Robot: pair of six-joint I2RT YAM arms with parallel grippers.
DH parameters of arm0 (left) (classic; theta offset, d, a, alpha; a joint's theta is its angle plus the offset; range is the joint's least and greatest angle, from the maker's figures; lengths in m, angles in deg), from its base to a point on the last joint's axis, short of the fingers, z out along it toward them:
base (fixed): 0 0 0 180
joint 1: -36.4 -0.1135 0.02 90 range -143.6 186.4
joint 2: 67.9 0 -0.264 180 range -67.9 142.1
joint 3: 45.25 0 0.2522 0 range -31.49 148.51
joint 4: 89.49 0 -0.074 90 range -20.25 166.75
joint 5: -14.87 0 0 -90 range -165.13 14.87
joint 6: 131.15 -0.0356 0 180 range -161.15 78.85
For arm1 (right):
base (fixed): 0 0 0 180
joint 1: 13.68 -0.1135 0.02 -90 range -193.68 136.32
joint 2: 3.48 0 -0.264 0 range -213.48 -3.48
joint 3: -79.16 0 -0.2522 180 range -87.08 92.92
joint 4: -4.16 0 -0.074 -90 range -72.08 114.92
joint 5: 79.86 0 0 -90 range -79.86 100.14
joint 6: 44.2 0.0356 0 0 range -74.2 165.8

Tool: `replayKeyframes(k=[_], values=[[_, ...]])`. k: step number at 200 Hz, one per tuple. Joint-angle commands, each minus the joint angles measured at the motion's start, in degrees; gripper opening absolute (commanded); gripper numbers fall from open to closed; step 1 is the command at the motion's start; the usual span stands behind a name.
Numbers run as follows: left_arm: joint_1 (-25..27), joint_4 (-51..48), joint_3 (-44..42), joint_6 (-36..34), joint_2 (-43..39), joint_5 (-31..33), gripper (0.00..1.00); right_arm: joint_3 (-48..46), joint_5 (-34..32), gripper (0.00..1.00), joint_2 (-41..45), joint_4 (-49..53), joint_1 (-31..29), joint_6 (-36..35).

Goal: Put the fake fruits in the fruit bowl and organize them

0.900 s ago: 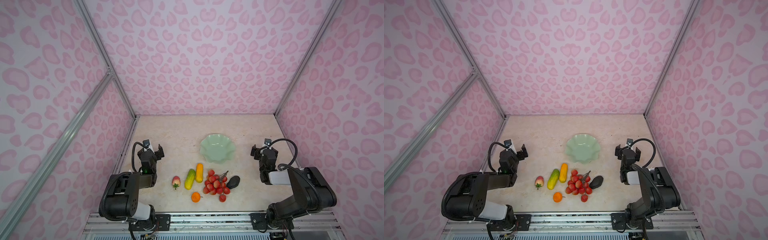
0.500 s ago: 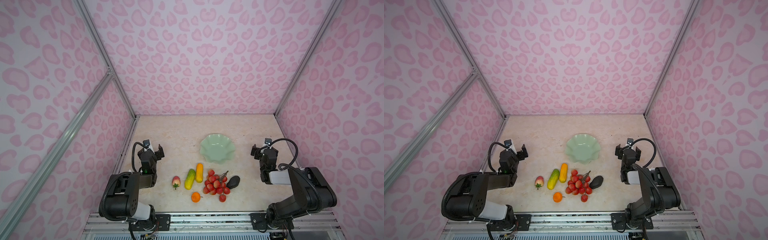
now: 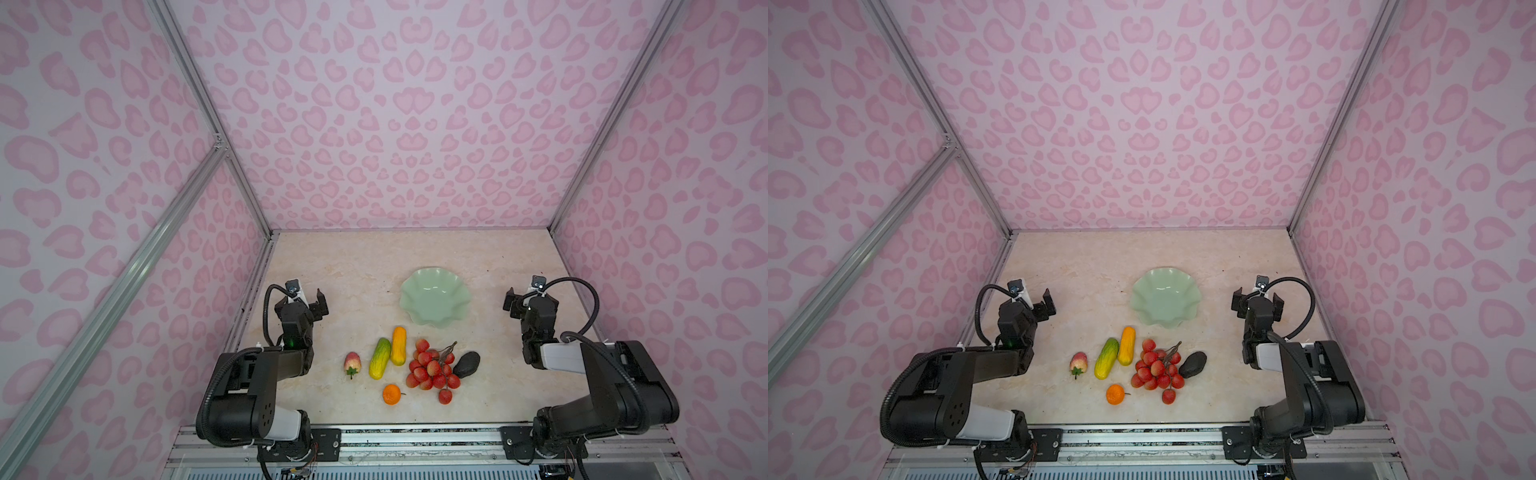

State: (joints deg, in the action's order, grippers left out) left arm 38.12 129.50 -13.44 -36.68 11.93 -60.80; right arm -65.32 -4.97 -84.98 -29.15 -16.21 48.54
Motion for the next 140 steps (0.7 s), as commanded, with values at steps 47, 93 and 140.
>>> replayKeyframes(k=[47, 93, 140], values=[[3.65, -20.41, 1.38, 14.81, -29.29, 5.25, 0.97, 11.98, 9.3, 1.0, 18.88, 34.88, 4.05, 25.96], [3.58, -38.13, 3.58, 23.67, -40.16, 2.56, 0.97, 19.57, 13.48, 0.94, 23.28, 66.91, -4.92, 28.14], [3.51, -43.31, 3.14, 26.54, -41.76, -2.33, 0.97, 13.94, 19.37, 0.93, 21.99, 78.82, -21.08, 38.65]])
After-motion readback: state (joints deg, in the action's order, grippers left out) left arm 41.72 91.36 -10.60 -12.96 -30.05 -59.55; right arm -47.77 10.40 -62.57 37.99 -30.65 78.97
